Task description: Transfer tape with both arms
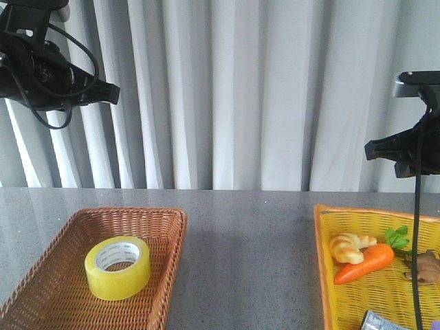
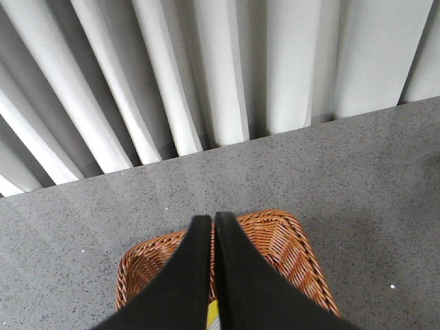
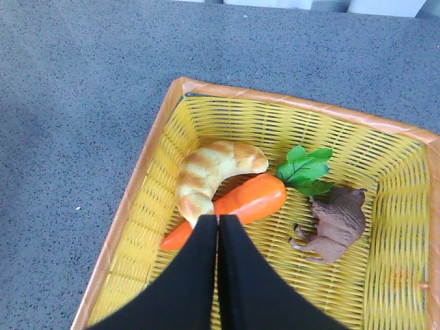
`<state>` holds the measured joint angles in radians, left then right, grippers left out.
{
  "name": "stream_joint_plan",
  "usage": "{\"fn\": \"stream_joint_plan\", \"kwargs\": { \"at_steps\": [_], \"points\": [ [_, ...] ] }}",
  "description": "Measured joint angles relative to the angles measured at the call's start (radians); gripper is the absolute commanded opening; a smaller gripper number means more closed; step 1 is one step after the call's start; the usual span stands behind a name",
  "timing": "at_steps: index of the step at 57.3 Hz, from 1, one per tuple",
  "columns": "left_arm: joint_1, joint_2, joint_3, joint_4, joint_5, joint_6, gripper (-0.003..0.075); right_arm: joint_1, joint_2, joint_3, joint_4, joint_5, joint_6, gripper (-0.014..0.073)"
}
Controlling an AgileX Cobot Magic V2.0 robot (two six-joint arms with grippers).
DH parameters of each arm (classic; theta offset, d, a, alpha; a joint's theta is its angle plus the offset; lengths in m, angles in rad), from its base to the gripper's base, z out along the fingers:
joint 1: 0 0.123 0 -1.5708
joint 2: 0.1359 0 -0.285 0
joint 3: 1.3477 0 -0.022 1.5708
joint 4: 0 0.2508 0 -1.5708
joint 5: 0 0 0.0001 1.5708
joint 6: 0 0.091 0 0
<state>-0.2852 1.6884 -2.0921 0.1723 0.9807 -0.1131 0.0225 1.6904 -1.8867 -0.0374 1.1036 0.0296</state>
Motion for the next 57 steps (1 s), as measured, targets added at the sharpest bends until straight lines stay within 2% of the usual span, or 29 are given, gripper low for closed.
{"fn": "stream_joint_plan", "kwargs": {
  "at_steps": [13, 21, 29, 39, 45, 50, 57],
  "points": [
    [0.0, -0.032, 0.01, -0.043, -0.007, 0.001, -0.0006, 0.0, 0.0, 0.0, 0.0, 0.0, 0.0, -0.0007],
    [0.0, -0.172, 0.151, -0.068, -0.082, 0.024, -0.0006, 0.0, 0.0, 0.0, 0.0, 0.0, 0.0, -0.0007],
    [0.0, -0.374, 0.461, -0.069, -0.286, 0.03, -0.0006, 0.0, 0.0, 0.0, 0.0, 0.0, 0.0, -0.0007],
    [0.0, -0.652, 0.922, -0.069, -0.67, 0.03, -0.0006, 0.0, 0.0, 0.0, 0.0, 0.0, 0.0, -0.0007],
    [0.003, -0.812, 1.175, -0.071, -0.849, 0.031, -0.0006, 0.0, 0.0, 0.0, 0.0, 0.0, 0.0, -0.0007],
    [0.027, -0.942, 1.355, -0.099, -0.94, 0.031, -0.0005, 0.0, 0.0, 0.0, 0.0, 0.0, 0.0, -0.0007],
    [0.077, -1.102, 1.543, -0.148, -0.97, 0.031, -0.0005, 0.0, 0.0, 0.0, 0.0, 0.0, 0.0, -0.0007]
  ]
}}
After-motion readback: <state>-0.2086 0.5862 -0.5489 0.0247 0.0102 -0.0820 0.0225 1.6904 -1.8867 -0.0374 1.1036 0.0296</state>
